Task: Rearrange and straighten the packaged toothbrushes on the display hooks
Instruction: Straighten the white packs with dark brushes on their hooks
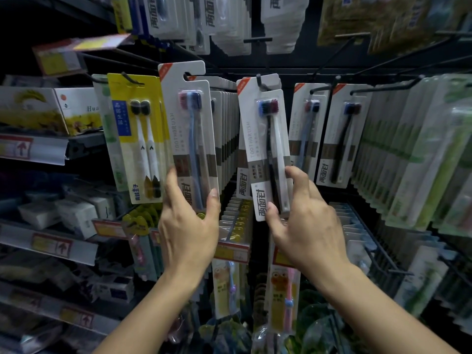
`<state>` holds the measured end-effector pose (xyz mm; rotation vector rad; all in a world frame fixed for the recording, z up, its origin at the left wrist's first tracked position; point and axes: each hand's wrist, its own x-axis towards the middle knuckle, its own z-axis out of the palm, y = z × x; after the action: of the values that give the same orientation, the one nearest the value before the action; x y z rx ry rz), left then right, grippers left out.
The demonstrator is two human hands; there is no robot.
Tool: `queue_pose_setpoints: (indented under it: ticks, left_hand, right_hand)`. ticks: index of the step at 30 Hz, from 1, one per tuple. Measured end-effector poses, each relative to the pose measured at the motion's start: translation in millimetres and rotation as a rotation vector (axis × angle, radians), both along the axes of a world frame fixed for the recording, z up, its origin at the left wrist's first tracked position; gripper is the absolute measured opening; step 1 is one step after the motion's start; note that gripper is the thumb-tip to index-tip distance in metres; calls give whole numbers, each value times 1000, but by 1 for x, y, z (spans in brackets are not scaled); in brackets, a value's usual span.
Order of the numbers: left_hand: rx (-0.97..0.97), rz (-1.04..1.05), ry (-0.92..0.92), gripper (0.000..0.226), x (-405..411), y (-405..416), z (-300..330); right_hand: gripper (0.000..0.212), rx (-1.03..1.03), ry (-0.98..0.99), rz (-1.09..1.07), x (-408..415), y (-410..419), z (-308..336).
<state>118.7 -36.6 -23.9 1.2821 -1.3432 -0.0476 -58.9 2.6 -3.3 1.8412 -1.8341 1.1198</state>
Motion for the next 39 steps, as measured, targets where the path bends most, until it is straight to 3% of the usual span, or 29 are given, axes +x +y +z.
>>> queue_pose_setpoints:
  ticks: [8,19,39]
  left_hand:
    - [-12,2,-13,84,2,-3,-3]
    - [116,39,-89,83,8,-7,8]
    - [216,97,-170,83,7,-20,23]
  right_hand:
    - [62,13,-8,17,-1,1,1]
    - [68,64,-14,39,4,1,2]
    - [92,259,-46,95,20,-3,4]
